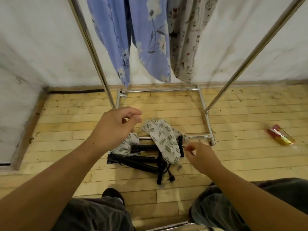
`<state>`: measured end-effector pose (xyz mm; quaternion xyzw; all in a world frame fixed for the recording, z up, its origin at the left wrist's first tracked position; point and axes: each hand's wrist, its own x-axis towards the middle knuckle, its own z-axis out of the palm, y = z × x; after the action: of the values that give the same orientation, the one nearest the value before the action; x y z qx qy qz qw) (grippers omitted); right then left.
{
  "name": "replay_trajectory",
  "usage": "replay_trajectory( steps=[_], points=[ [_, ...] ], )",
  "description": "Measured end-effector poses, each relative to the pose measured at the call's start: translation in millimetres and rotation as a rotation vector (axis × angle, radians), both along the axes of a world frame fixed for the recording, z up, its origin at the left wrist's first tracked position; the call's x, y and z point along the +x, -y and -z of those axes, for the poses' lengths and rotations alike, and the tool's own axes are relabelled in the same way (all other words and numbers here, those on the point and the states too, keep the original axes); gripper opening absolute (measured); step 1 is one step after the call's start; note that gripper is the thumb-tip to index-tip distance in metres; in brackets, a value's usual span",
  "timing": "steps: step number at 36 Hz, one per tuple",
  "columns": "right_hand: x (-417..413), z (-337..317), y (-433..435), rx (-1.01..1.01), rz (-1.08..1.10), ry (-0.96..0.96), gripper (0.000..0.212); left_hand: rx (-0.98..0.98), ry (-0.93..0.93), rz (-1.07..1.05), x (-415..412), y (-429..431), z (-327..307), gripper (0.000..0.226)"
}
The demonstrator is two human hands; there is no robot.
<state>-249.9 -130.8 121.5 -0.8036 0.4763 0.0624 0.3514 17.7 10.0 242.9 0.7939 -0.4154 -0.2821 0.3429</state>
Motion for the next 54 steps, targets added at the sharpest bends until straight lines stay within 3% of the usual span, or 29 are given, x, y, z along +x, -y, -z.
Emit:
replay_trajectory(
  steps=[19,34,54],
  points=[
    [11.9,102.7,0.1,0.335,-0.166,-0.32,0.037,0.124,-0.177,0.079,-5.3,35.8,12.1,0.021],
    [23.0,152.0,1.4,0.354,-0.193,-0.433,0.042,0.221,-0.246,0.047,-1.9,22.3,26.9,0.022],
    [44.1,169.8,-6.1,0.371,-0.255,-0.55,0.041,0.23,-0.264,0.053,4.0,21.7,40.0,0.021]
  ],
)
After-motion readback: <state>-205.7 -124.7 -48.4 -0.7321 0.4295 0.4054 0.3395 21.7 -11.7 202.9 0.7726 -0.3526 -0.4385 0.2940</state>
